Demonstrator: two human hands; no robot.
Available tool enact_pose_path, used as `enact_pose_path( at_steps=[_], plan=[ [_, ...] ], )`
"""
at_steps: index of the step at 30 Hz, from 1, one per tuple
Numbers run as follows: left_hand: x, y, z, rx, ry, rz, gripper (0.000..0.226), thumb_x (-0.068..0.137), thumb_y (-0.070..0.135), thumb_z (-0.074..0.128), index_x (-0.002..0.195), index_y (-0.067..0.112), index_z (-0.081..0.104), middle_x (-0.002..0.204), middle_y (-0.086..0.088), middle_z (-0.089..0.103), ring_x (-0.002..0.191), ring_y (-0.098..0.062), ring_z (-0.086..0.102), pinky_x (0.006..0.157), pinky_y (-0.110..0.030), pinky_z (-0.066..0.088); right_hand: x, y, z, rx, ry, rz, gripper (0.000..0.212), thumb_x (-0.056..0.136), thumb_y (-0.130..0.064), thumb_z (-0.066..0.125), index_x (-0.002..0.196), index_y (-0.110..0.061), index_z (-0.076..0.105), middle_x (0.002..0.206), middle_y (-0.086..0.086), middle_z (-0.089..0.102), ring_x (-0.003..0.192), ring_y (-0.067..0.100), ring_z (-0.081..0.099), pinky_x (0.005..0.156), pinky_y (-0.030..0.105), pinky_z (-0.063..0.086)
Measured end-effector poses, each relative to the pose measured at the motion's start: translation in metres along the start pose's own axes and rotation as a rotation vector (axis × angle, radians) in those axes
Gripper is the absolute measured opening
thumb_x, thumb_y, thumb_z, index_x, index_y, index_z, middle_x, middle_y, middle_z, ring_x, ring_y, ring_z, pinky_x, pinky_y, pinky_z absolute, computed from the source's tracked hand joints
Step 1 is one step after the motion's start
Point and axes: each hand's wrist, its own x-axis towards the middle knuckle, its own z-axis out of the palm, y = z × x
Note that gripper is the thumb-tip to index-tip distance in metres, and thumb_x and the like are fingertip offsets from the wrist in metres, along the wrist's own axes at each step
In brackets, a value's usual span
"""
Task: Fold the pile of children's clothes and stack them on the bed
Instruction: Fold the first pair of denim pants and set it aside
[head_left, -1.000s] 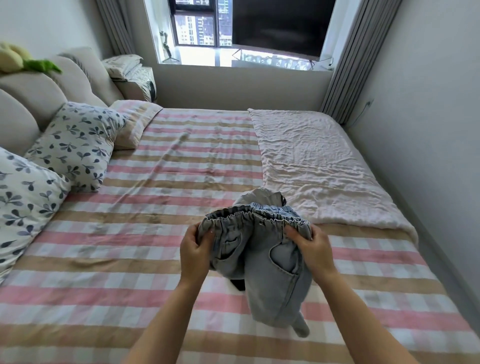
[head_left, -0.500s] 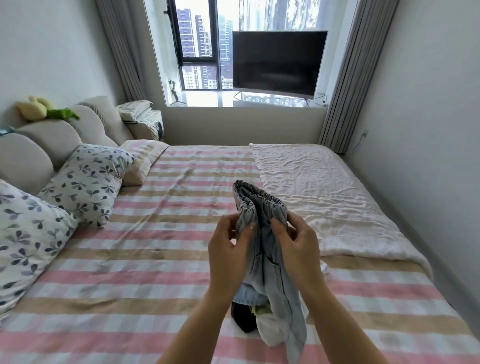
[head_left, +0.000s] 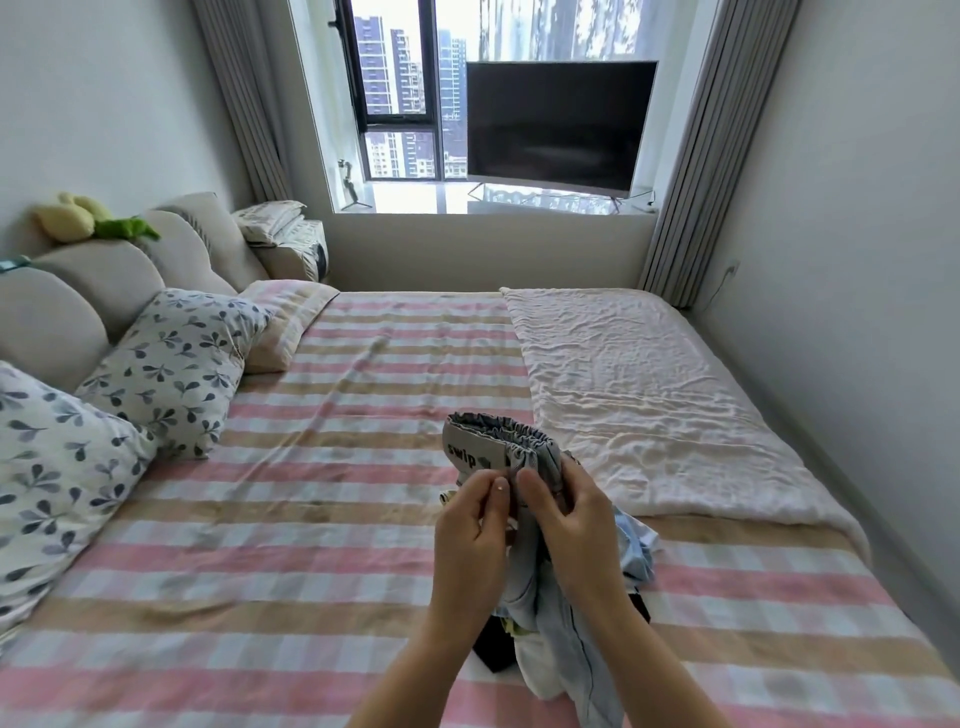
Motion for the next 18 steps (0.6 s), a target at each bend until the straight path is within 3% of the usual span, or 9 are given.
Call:
enact_pose_path(
  at_steps=[3, 5, 7, 10, 12, 13, 16, 18],
  plan=[
    [0.006, 0.011, -0.004, -0.126, -0.02, -0.02, 0.036, 0.093, -0.005, 0.042, 0.09, 0.021, 0.067, 0.086, -0.003, 0.07, 0.081, -0.018, 0.067, 0.064, -0.029, 0.056, 0.006, -0.012, 0.0, -0.001, -0.008, -0.032, 0.03, 0.072, -0.042, 0.074, 0.096, -0.033, 0.06, 0.086, -0.01, 0.067, 0.081, 0.003, 0.063, 0.071, 0.02, 0.051],
    [0.014, 0.023, -0.011, -0.161, -0.046, 0.008, 0.041, 0.091, -0.011, 0.043, 0.096, 0.021, 0.068, 0.092, 0.001, 0.07, 0.086, -0.013, 0.067, 0.068, -0.022, 0.054, 0.016, -0.024, -0.001, 0.048, 0.021, -0.076, 0.021, 0.077, -0.029, 0.072, 0.094, -0.034, 0.062, 0.084, -0.013, 0.068, 0.079, 0.001, 0.063, 0.068, 0.015, 0.049],
    [0.025, 0.037, -0.023, -0.092, -0.051, 0.153, 0.042, 0.087, -0.013, 0.048, 0.095, 0.022, 0.069, 0.09, 0.004, 0.068, 0.084, -0.013, 0.066, 0.069, -0.021, 0.053, 0.027, -0.038, -0.004, 0.105, 0.023, -0.126, 0.014, 0.081, -0.022, 0.068, 0.093, -0.029, 0.065, 0.082, -0.011, 0.068, 0.076, 0.001, 0.063, 0.066, 0.016, 0.049],
    [0.044, 0.056, -0.049, 0.038, 0.175, 0.379, 0.032, 0.079, 0.001, 0.053, 0.09, 0.028, 0.066, 0.084, 0.009, 0.065, 0.077, -0.005, 0.06, 0.063, -0.015, 0.046, 0.04, -0.061, -0.004, 0.16, -0.031, -0.218, 0.016, 0.079, -0.024, 0.06, 0.09, -0.035, 0.065, 0.08, -0.014, 0.068, 0.075, 0.001, 0.062, 0.065, 0.013, 0.048],
    [0.056, 0.063, -0.064, 0.075, 0.339, 0.391, 0.029, 0.079, 0.012, 0.054, 0.103, 0.027, 0.057, 0.093, 0.011, 0.059, 0.083, 0.0, 0.056, 0.068, -0.014, 0.044, 0.045, -0.073, -0.002, 0.185, -0.098, -0.256, 0.022, 0.078, -0.024, 0.057, 0.09, -0.04, 0.065, 0.084, -0.016, 0.069, 0.079, 0.002, 0.064, 0.068, 0.016, 0.051],
    [0.061, 0.064, -0.071, 0.067, 0.342, 0.357, 0.035, 0.079, 0.017, 0.055, 0.113, 0.026, 0.051, 0.104, 0.011, 0.055, 0.093, 0.001, 0.054, 0.075, -0.014, 0.045, 0.046, -0.078, -0.001, 0.206, -0.13, -0.261, 0.023, 0.078, -0.023, 0.056, 0.09, -0.041, 0.067, 0.085, -0.014, 0.07, 0.081, 0.005, 0.065, 0.07, 0.021, 0.053],
    [0.067, 0.063, -0.094, -0.139, 0.081, 0.163, 0.062, 0.071, 0.03, 0.065, 0.128, 0.029, 0.04, 0.128, 0.008, 0.05, 0.116, 0.001, 0.049, 0.094, -0.019, 0.043, 0.051, -0.084, 0.004, 0.288, -0.21, -0.238, 0.026, 0.078, -0.023, 0.054, 0.09, -0.041, 0.07, 0.087, -0.004, 0.072, 0.085, 0.02, 0.067, 0.076, 0.041, 0.055],
    [0.063, 0.062, -0.108, -0.226, -0.054, 0.064, 0.064, 0.058, 0.039, 0.076, 0.117, 0.027, 0.054, 0.114, 0.002, 0.066, 0.104, -0.012, 0.063, 0.083, -0.028, 0.052, 0.052, -0.084, 0.01, 0.331, -0.263, -0.224, 0.025, 0.079, -0.023, 0.054, 0.091, -0.037, 0.071, 0.087, 0.003, 0.071, 0.086, 0.028, 0.066, 0.077, 0.048, 0.053]
  ],
)
